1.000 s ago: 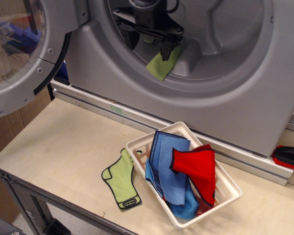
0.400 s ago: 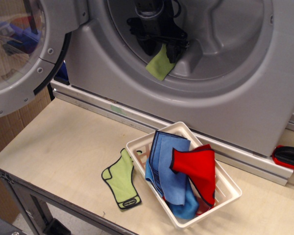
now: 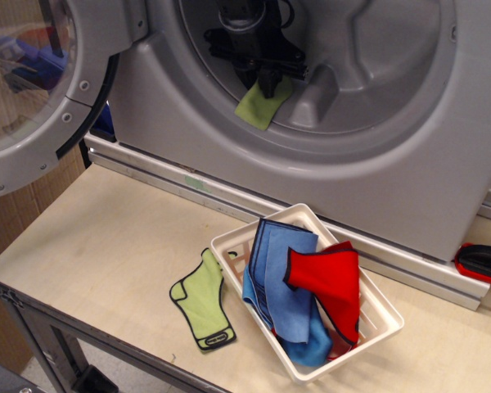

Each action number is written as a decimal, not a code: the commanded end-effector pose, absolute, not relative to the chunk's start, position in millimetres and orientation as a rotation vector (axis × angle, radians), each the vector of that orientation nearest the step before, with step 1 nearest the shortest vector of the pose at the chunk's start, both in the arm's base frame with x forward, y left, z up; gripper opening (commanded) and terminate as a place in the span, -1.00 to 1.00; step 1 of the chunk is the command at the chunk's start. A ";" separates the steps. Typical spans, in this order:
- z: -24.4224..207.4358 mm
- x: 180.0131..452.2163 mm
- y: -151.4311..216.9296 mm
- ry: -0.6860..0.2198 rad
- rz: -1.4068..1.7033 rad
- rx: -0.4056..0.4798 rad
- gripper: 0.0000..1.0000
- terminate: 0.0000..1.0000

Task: Take clothes out of laundry machine

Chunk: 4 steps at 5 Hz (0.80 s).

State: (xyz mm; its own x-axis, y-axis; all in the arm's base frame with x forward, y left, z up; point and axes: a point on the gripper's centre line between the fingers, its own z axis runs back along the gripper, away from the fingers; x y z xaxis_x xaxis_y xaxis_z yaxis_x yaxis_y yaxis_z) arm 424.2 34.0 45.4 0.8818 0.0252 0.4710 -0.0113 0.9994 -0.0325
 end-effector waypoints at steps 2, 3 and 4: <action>109.8 391.8 25.1 -0.528 0.110 -0.025 -1.00 -1.00; 118.4 353.4 9.2 -0.473 0.101 -0.029 -1.00 -1.00; 103.9 323.0 -8.3 -0.400 0.047 -0.054 -1.00 -1.00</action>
